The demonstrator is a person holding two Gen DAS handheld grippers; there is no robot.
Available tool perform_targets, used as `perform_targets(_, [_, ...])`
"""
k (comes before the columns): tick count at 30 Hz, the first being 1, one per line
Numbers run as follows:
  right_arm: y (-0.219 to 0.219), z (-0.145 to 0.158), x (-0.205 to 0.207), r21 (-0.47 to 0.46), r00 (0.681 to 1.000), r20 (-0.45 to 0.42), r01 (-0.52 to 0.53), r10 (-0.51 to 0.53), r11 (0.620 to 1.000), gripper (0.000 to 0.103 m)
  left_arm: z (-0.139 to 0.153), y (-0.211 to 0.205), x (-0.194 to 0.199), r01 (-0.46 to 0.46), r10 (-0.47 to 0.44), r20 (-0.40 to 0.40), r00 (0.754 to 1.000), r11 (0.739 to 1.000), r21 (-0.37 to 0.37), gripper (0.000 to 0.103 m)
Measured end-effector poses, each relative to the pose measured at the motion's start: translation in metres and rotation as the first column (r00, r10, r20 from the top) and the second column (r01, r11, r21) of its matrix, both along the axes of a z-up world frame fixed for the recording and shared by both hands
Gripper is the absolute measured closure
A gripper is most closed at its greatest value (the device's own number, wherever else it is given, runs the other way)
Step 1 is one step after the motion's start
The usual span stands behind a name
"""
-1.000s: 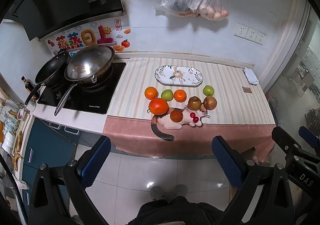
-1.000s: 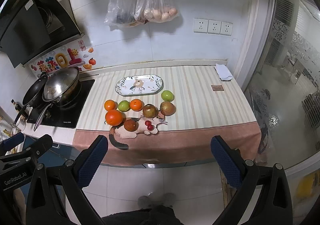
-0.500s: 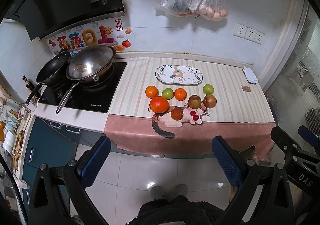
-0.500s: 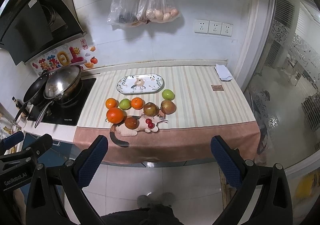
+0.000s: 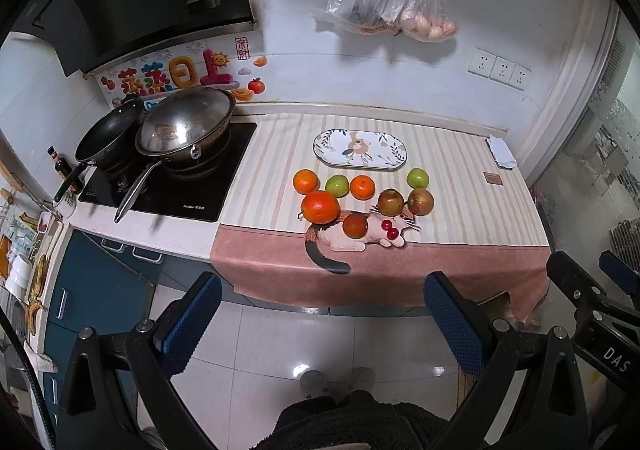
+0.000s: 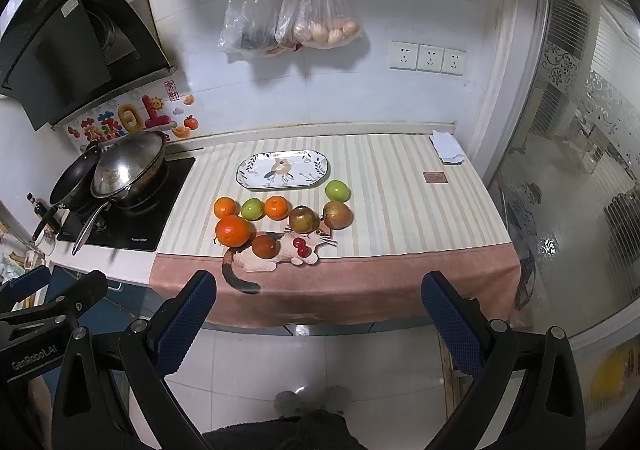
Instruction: Organize fruits
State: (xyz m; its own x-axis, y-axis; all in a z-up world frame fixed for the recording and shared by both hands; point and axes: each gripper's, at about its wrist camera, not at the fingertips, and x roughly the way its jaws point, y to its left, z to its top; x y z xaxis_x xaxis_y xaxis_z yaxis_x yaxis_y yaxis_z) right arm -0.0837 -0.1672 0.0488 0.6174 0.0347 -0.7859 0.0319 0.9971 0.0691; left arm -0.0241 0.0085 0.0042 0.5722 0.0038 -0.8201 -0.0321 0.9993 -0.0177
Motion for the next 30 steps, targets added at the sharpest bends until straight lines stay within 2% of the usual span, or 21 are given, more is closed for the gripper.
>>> perform_targets(22, [0.002,0.007,0.001,0.015,1.0,0.006,-0.012,0.012,1.0,0.0,0.009,0.013,-0.009,-0.009,0.009,0.015,1.0,1.0,-0.001,0.0])
perform_targets(30, [0.002,0.01,0.007,0.024,1.0,0.016,-0.013,0.012,1.0,0.0,0.012,0.009,0.0,-0.01,0.01,0.015,1.0,1.0,0.004,0.0])
